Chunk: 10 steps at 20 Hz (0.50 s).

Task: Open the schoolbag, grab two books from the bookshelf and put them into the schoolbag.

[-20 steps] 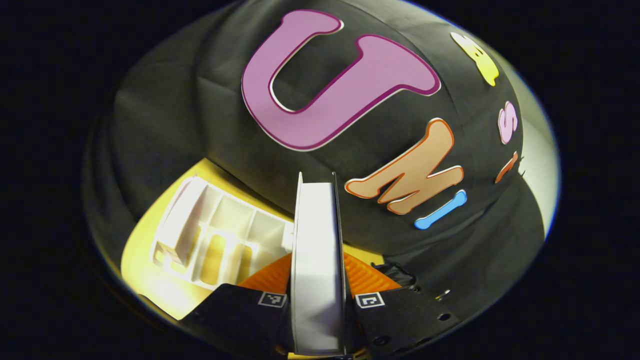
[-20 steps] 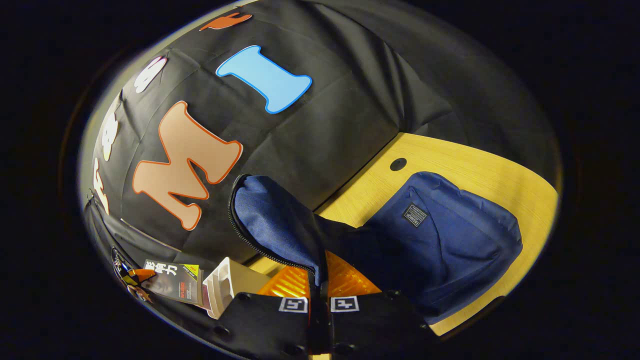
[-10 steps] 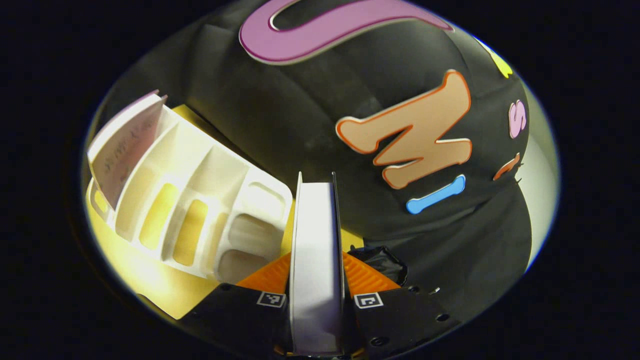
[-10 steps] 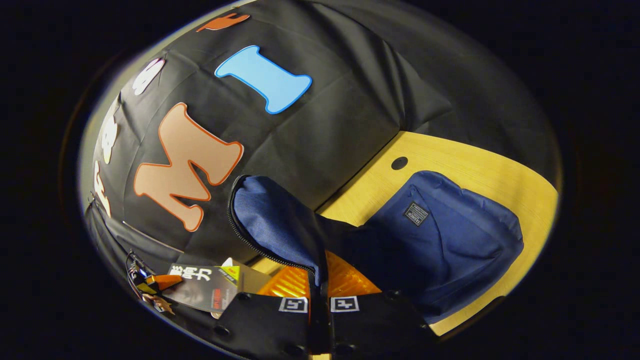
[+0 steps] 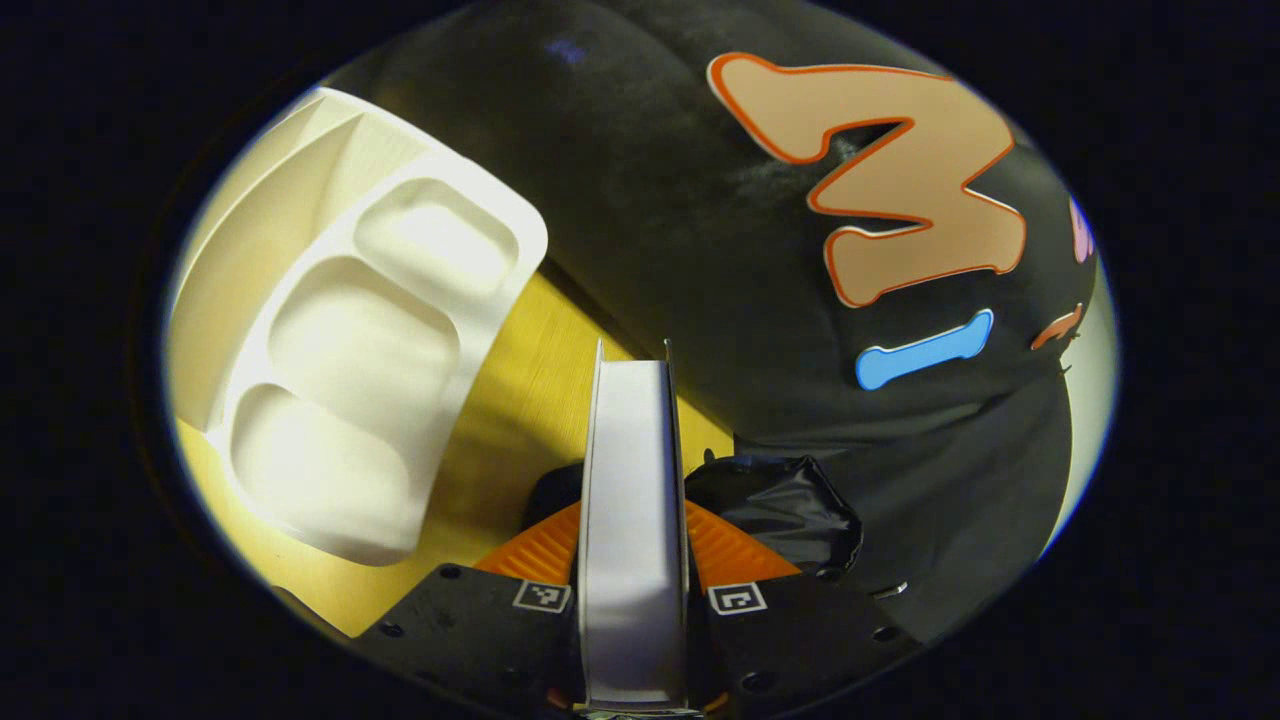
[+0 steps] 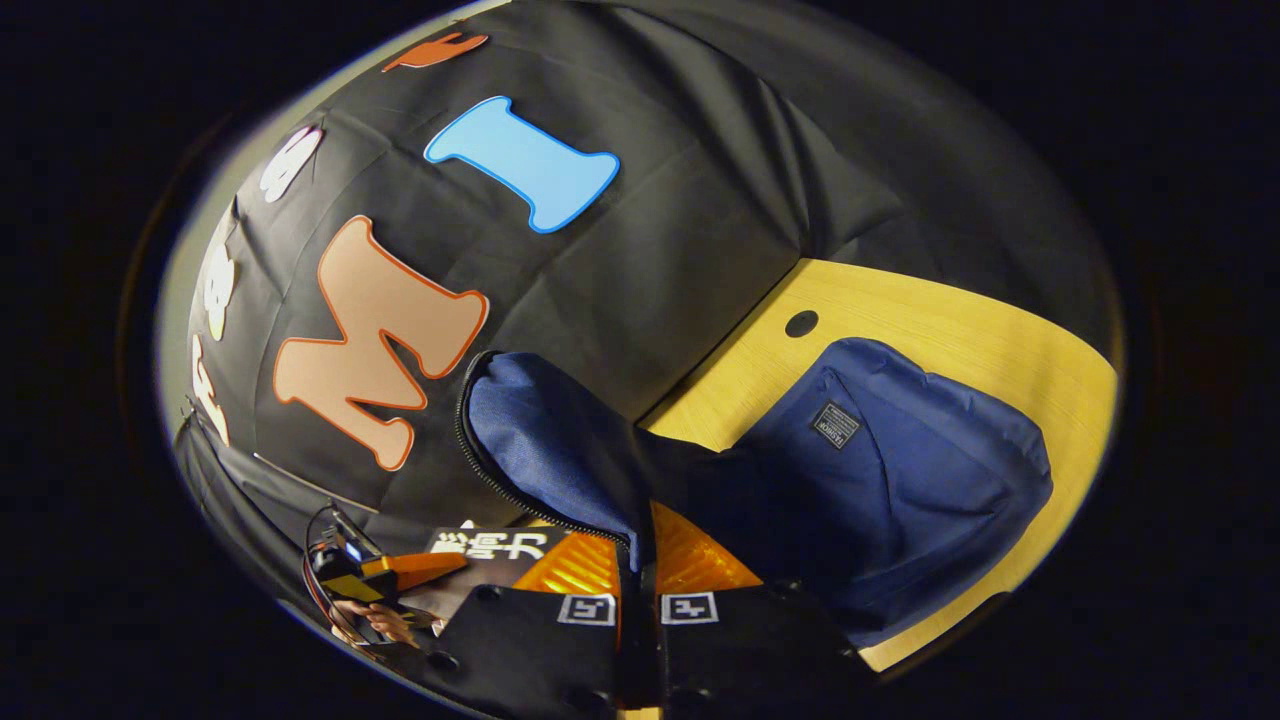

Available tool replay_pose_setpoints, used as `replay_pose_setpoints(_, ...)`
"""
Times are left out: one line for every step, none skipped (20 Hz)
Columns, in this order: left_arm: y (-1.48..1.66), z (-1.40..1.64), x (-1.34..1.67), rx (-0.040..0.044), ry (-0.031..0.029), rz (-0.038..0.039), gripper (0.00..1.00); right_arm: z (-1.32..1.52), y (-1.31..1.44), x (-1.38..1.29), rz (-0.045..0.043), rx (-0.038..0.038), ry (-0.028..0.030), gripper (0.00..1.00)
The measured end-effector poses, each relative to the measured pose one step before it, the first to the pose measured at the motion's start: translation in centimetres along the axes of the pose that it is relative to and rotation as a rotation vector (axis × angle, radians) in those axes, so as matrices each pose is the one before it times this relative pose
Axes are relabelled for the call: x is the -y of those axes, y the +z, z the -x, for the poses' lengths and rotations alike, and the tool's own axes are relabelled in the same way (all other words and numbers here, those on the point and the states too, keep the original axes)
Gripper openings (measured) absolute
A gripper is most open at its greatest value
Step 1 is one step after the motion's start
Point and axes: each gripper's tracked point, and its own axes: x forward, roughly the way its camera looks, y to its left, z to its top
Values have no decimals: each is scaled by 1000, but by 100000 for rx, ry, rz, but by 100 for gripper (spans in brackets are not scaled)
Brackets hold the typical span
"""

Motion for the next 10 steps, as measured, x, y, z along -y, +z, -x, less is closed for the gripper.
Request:
replay_pose_setpoints(-424, -797, -216, -61, 675, 1031, 35, -22, 83, 16, -270, -80, 252, 3)
replay_pose_setpoints(-583, -740, -11, -1321, -190, 864, 35, 40, -74, -28, -63, 52, 89, 4)
replay_pose_setpoints(-531, -872, -17, -462, -203, 2004, 35, -13, 110, 39, -329, 1, 107, 4)
replay_pose_setpoints(-640, -654, 23, -1024, -499, 2476, 36, 17, -65, -109, -422, -371, 159, 4)
replay_pose_setpoints(-817, -945, 147, -863, -897, 2273, 35, 2, 0, -9, 11, -245, 129, 5)
replay_pose_setpoints(-647, -710, -88, 50, -162, 2067, 36, 14, -27, 20, 223, -196, 120, 3)
replay_pose_setpoints(-744, -902, -114, -895, 217, 1034, 36, -63, 42, 22, -37, -294, 100, 5)
replay_pose_setpoints(-634, -623, -125, -644, 284, 732, 35, 339, -38, -105, -83, -400, -4, 3)
replay_pose_setpoints(-656, -680, -37, -1044, -251, 814, 36, -322, -148, -86, 447, -583, 213, 3)
replay_pose_setpoints(-374, -436, -22, -29, -497, 1165, 35, -67, -109, 33, 735, -300, 98, 3)
